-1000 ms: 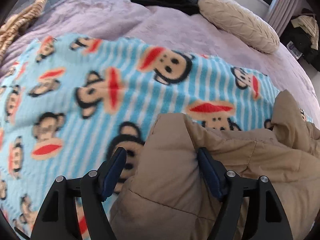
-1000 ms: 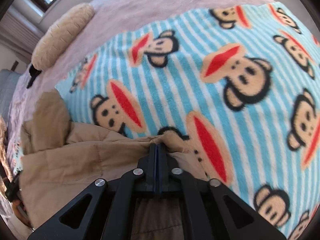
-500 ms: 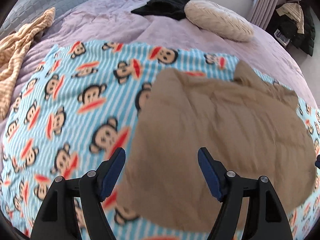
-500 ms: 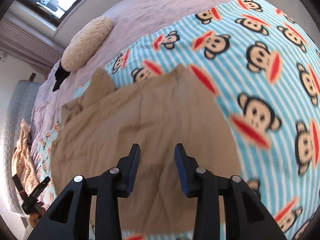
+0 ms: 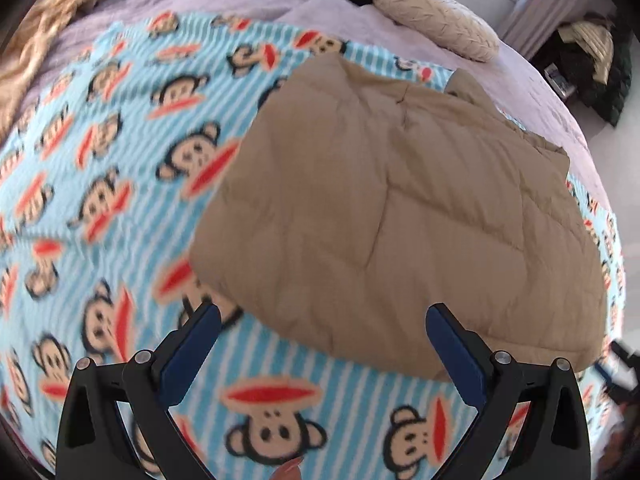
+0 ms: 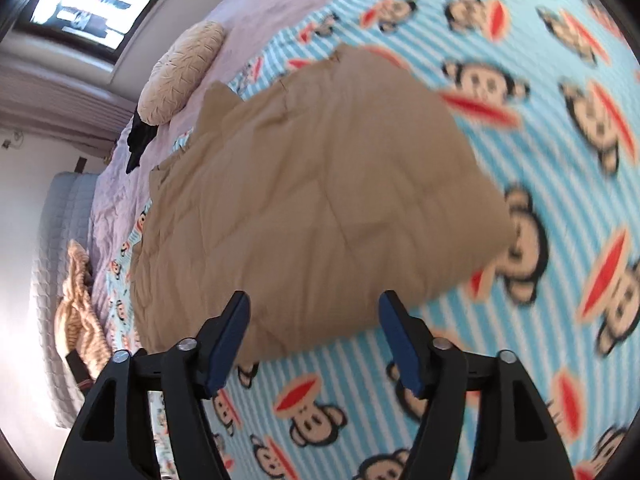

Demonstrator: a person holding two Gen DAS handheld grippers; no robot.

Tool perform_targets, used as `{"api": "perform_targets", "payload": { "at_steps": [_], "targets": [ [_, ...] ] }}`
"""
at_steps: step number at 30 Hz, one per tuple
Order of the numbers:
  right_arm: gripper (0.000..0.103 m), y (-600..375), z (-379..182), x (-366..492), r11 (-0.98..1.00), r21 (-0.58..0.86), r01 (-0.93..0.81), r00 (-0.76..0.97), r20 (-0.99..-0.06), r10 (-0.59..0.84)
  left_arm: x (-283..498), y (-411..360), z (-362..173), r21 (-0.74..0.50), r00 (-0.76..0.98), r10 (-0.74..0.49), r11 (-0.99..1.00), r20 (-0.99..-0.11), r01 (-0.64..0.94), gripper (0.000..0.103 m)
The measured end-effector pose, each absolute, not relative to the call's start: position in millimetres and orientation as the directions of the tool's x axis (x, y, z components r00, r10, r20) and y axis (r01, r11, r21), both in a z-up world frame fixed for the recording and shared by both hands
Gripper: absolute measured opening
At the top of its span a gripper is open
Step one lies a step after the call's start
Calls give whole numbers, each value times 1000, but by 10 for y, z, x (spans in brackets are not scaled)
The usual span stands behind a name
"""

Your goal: Fold large clothes

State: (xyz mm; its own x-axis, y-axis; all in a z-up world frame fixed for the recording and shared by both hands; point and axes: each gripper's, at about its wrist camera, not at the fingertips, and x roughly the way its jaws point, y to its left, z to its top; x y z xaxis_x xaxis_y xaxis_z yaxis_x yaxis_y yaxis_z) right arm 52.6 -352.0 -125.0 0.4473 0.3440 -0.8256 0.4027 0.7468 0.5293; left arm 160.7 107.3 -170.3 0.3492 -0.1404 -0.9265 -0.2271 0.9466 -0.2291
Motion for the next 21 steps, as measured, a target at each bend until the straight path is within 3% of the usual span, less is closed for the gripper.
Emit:
{"api": "perform_targets", "payload": {
  "at_steps": [8,10,21],
  "targets": [
    [83,-3501,-1671,342,616,604,505,452,-793,408,1500,1063,-1878,-331,317,-241,903,-918,-273,103],
    [102,-3514,-1712,347,588,630,508,467,-774,427,1507,1074,-1898,-360,314,-271,892,-910,-273,103],
    [103,-3510,-1886,483,480,718,504,496,-695,520,1603,1219,-2119,-525,326,-429,787,-843,-323,103]
  ]
}}
